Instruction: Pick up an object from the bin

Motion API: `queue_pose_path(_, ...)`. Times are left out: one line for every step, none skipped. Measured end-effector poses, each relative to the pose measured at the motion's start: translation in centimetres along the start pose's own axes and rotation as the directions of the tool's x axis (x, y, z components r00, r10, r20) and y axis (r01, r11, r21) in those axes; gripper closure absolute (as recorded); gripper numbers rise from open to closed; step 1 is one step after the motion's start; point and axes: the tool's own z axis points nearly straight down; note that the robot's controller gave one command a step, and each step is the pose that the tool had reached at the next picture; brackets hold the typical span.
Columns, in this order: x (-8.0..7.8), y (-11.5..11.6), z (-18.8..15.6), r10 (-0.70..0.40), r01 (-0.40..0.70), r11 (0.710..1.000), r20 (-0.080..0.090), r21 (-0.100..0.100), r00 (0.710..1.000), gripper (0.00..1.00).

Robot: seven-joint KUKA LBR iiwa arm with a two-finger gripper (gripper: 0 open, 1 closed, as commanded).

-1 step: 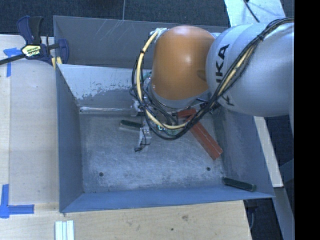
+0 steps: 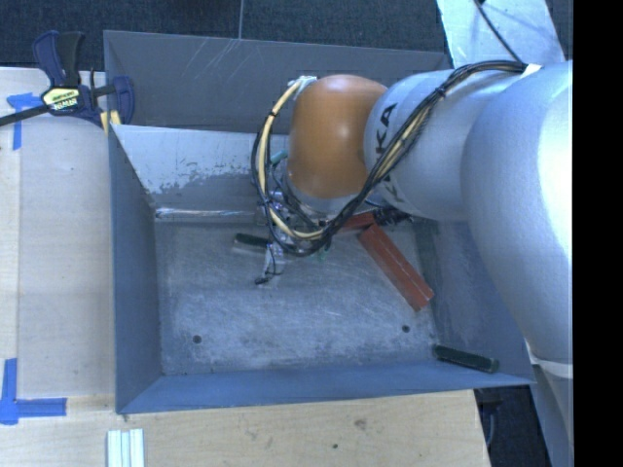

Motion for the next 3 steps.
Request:
queue_pose_path(0.0,0.1,-0.5,0.001,-0.001,1.000,0.005,-0.003,1.000,1.00)
queue_pose_path(4.0,2.6,-6.1,-0.182,0.182,0.983,0.006,-0.002,0.983,1.00)
queue_pose_path(9.0,0.1,-6.6,-0.389,0.389,0.921,0.004,0.000,0.921,1.00)
